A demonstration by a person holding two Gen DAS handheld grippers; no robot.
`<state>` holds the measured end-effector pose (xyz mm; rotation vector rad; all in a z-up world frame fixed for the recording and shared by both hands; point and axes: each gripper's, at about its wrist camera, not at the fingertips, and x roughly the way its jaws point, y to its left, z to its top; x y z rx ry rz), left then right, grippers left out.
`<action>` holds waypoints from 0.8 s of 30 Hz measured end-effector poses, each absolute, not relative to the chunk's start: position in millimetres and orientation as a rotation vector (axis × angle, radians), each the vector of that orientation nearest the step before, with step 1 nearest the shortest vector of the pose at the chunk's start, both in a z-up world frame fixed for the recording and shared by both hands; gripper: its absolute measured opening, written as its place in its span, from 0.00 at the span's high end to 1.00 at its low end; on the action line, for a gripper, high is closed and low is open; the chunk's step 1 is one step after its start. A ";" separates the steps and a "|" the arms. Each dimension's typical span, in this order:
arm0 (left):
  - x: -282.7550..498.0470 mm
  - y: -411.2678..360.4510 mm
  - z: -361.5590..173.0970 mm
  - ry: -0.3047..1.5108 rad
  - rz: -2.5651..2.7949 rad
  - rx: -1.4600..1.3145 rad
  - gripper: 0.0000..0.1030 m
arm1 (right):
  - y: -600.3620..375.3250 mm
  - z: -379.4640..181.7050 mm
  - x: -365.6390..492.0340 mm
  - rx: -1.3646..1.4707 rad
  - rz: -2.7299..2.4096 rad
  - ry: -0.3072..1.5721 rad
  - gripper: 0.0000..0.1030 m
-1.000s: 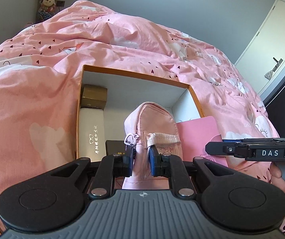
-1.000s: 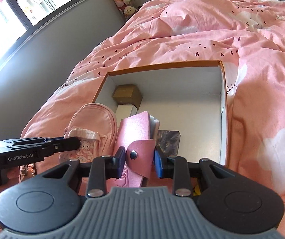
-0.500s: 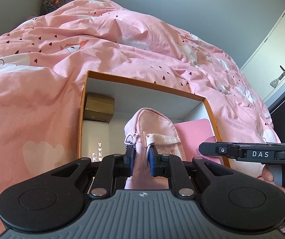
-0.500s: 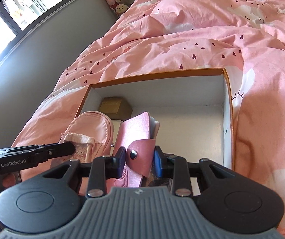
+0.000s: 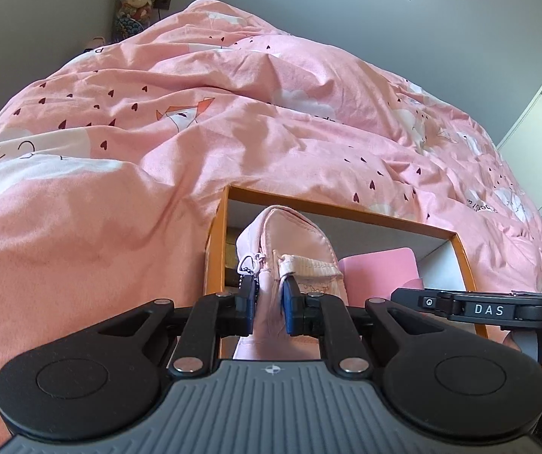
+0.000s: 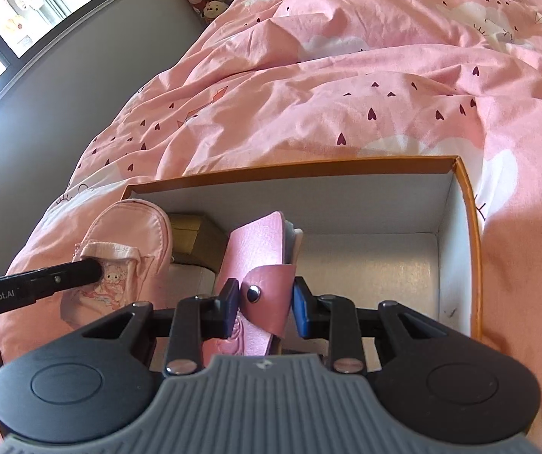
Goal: Organize objects
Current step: 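Lift the pink backpack and pink wallet over the box rim, then lower the backpack into the box with the left tool while the right tool releases the wallet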
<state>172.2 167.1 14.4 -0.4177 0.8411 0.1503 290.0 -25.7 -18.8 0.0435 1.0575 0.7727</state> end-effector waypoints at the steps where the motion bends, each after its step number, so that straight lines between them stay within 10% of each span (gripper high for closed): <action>1: 174.0 168.0 14.4 0.841 0.151 -0.414 0.84 | -21.8 -22.9 293.9 0.051 0.774 1.063 0.69; 24: 195.6 169.4 3.5 0.860 0.126 -0.413 0.84 | 46.1 -100.0 323.9 -0.027 0.832 1.252 0.64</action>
